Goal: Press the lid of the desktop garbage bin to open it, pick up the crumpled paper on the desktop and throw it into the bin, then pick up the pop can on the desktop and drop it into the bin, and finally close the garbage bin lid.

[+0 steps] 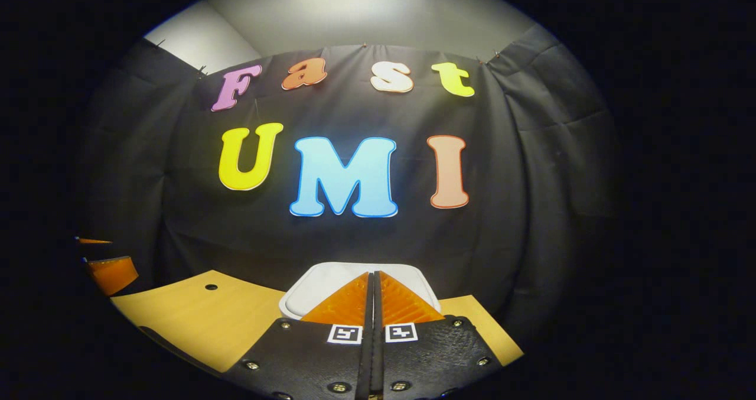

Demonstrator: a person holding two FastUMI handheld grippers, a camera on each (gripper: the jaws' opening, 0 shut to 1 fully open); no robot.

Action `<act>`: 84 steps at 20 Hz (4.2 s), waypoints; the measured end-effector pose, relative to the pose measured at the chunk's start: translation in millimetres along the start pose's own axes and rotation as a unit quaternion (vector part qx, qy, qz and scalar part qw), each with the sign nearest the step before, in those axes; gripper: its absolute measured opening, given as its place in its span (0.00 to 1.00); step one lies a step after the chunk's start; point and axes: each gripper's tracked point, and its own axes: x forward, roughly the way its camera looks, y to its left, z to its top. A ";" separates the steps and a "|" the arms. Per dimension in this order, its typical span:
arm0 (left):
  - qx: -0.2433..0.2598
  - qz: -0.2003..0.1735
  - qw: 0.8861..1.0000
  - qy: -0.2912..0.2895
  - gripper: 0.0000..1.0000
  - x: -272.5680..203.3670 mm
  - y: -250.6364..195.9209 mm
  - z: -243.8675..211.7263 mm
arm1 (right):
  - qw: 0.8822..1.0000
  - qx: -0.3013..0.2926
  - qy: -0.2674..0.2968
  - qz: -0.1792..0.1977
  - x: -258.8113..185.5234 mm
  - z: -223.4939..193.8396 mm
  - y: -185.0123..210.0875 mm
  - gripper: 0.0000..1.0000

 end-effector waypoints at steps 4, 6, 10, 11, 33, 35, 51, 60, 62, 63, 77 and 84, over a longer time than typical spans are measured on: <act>0.002 0.002 1.000 0.005 0.95 3.5 -0.1 -3.4 | 0.999 0.005 0.037 0.011 27.3 -24.6 2.6 0.00; 0.005 0.004 1.000 0.006 0.93 4.8 3.0 -5.0 | 0.999 0.006 0.051 0.016 34.0 -33.2 3.5 0.00; 0.006 0.007 1.000 0.013 0.95 8.7 6.2 -10.9 | 0.998 0.005 0.064 0.017 42.3 -42.8 1.7 0.00; 0.006 0.010 1.000 0.013 0.95 9.1 8.0 -10.8 | 0.997 0.006 0.070 0.019 43.1 -45.9 1.1 0.00; -0.001 0.015 0.999 0.036 0.93 -5.4 14.7 -29.4 | 1.000 -0.009 0.010 0.010 36.9 11.8 0.2 0.01; -0.005 0.014 0.999 0.041 0.95 -8.2 15.6 -34.2 | 1.000 -0.005 0.000 0.009 31.1 20.8 0.7 0.00; 0.003 -0.046 0.988 0.146 0.93 -12.6 -13.0 -153.8 | 0.999 -0.028 0.012 -0.008 -48.4 10.3 3.4 0.00; 0.018 -0.099 0.971 0.219 0.95 -13.2 -42.3 -244.3 | 0.997 -0.047 0.013 -0.057 -93.7 2.6 -8.7 0.38; 0.026 -0.108 0.967 0.230 0.92 -13.1 -47.1 -258.8 | 0.996 -0.050 0.021 -0.073 -101.6 -1.5 -13.3 0.44; 0.029 -0.112 0.965 0.235 0.94 -13.8 -50.0 -265.3 | 0.996 -0.048 0.025 -0.075 -106.1 -3.3 -13.0 0.62; 0.034 -0.121 0.933 0.336 0.94 -8.6 -74.2 -373.3 | 0.991 -0.041 0.078 -0.103 -145.4 -34.0 -30.3 0.97; 0.042 -0.118 0.927 0.353 0.88 -9.6 -77.5 -391.9 | 0.990 -0.024 0.089 -0.111 -147.2 -40.7 -39.5 0.97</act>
